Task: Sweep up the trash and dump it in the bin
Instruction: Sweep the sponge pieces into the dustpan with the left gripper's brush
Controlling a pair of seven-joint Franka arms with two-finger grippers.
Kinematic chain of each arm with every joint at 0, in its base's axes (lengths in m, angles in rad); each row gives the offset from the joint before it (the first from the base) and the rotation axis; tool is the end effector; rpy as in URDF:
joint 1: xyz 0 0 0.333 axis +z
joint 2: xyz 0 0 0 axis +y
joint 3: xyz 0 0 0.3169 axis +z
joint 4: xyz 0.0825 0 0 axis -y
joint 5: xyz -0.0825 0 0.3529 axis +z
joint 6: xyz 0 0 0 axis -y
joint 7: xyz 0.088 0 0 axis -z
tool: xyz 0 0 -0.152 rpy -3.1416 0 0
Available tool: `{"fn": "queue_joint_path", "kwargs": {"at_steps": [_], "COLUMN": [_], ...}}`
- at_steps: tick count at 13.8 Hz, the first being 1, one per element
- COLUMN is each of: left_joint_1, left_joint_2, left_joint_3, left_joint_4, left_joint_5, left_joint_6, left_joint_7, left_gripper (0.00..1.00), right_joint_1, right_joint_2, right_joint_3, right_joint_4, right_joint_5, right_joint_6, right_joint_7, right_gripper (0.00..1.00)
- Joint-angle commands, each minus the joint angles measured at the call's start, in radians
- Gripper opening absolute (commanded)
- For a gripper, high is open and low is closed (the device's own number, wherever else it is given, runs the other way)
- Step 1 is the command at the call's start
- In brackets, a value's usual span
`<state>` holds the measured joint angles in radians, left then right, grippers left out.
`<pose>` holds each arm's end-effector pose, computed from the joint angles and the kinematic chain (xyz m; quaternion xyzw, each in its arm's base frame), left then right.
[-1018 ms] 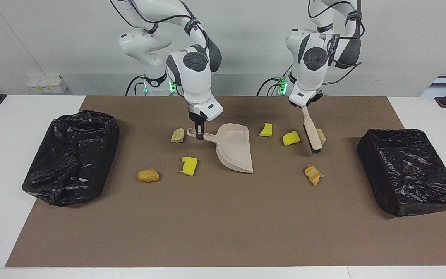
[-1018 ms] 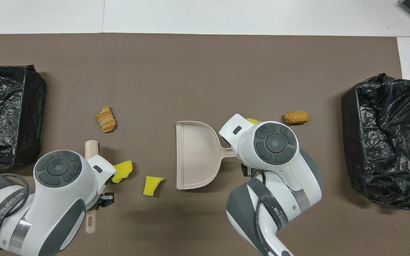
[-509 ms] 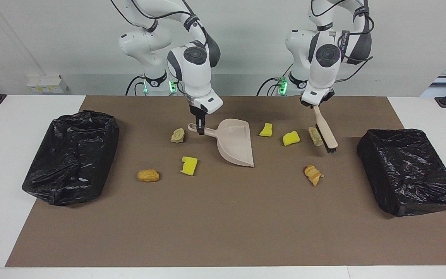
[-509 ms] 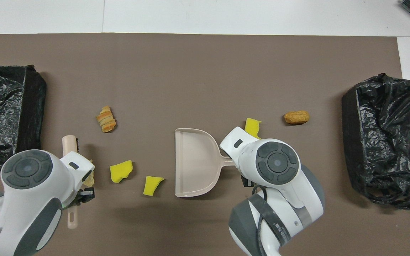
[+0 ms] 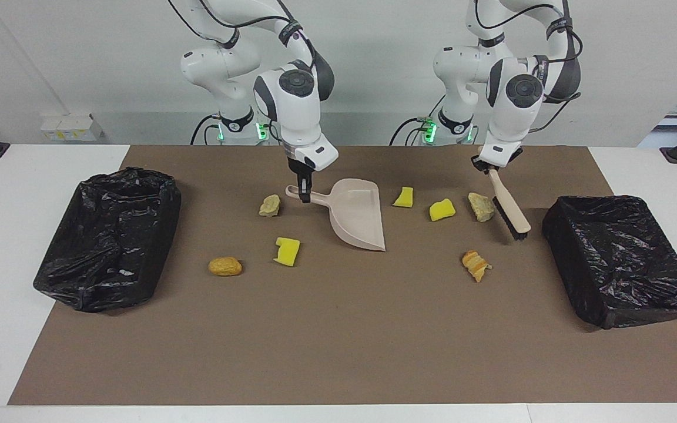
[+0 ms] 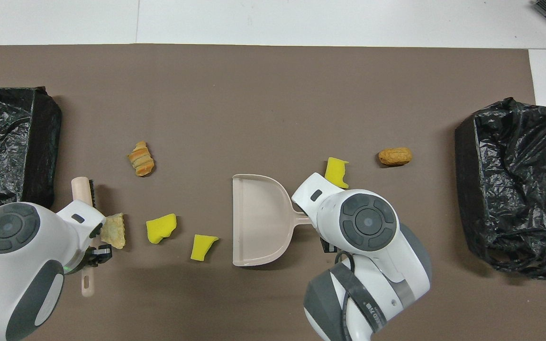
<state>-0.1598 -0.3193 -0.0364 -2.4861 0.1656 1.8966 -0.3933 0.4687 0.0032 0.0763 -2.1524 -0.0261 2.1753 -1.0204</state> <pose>0.3592 -0.0516 0.3614 -0.9857 -0.0622 0.1057 0.1153 0.4408 0.2649 0.3734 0.7038 0.7103 0.0071 0.0127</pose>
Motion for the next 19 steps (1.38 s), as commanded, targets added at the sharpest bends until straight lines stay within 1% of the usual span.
{"fn": "queue_joint_path", "kwargs": {"at_steps": [1,2,7,10,12,14,16,19], "left_joint_1": [0.014,0.014,-0.012,-0.107,-0.161,-0.228,-0.286,-0.351], "left_joint_2": [-0.024,-0.024,-0.017,0.015,0.026,0.039,0.100,0.124], "left_joint_3": [-0.010,-0.010,-0.013,-0.013,-0.013,-0.013,-0.014,-0.016], "left_joint_4": [-0.034,-0.034,-0.036,-0.030,-0.024,-0.019,0.024,0.058], "left_joint_5": [0.014,0.014,0.012,-0.017,-0.114,-0.153,-0.236,-0.366], "left_joint_6": [0.018,0.016,0.024,0.035,0.076,0.110,0.121,0.153], "left_joint_7": [0.063,0.071,0.056,0.044,0.042,0.057,0.044,0.016], "left_gripper": [0.00,0.00,0.00,0.00,0.00,0.00,0.00,0.00], "right_joint_1": [0.037,0.056,0.059,0.059,0.057,0.057,0.054,0.048], "right_joint_2": [-0.032,-0.025,-0.022,-0.022,-0.022,-0.022,-0.019,-0.019], "right_joint_3": [0.002,0.002,0.002,0.000,0.000,0.000,0.000,0.000], "right_joint_4": [-0.037,-0.037,-0.037,-0.037,-0.037,-0.037,-0.035,-0.037], "right_joint_5": [0.009,0.009,0.009,0.008,0.009,0.009,0.009,0.009], "right_joint_6": [0.001,0.003,0.001,0.001,0.000,0.000,0.000,-0.005], "right_joint_7": [0.081,0.110,0.118,0.118,0.118,0.118,0.118,0.117], "right_gripper": [0.00,0.00,0.00,0.00,0.00,0.00,0.00,0.00]}}
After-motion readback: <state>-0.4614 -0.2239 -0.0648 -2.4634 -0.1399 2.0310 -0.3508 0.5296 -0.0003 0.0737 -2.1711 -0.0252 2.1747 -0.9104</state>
